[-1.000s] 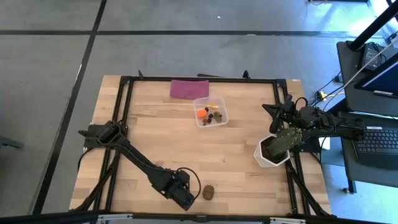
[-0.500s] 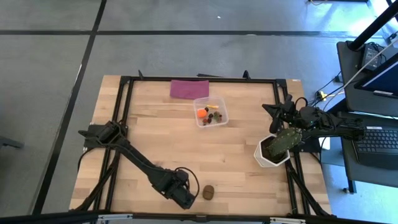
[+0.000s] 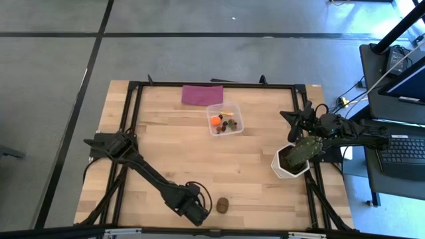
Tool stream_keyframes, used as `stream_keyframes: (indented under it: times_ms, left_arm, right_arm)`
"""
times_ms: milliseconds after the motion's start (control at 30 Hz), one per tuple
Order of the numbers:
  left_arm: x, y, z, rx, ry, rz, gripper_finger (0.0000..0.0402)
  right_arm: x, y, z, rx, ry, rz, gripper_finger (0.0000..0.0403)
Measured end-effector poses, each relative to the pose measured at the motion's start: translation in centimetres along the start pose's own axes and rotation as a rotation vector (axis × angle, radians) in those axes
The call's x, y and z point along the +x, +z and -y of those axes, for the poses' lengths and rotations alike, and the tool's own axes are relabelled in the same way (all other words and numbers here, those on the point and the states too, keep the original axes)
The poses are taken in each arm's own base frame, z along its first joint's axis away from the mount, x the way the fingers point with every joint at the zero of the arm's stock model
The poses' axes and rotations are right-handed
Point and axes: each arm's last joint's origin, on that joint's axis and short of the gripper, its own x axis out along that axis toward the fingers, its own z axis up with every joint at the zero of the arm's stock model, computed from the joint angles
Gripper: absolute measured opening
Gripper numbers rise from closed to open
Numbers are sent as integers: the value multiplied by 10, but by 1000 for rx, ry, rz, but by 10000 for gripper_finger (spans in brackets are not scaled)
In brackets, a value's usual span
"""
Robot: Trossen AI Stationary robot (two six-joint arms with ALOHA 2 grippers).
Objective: Pick and placing Produce into tupperware
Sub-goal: Put the red strawberry into the transparent bin
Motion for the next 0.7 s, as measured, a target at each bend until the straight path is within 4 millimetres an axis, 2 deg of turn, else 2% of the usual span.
stream_keyframes:
  times_ms: [233, 467, 700]
  left_arm:
    - [12, 1, 0, -29, 22, 2, 308]
    - [15, 7, 1, -49, 32, 6, 307]
    - [15, 12, 1, -62, 31, 7, 274]
  right_arm:
    - [0, 0, 0, -1, 0, -1, 9]
    - [0, 0, 0, 0, 0, -1, 9]
    - [0, 0, 0, 0, 0, 0, 9]
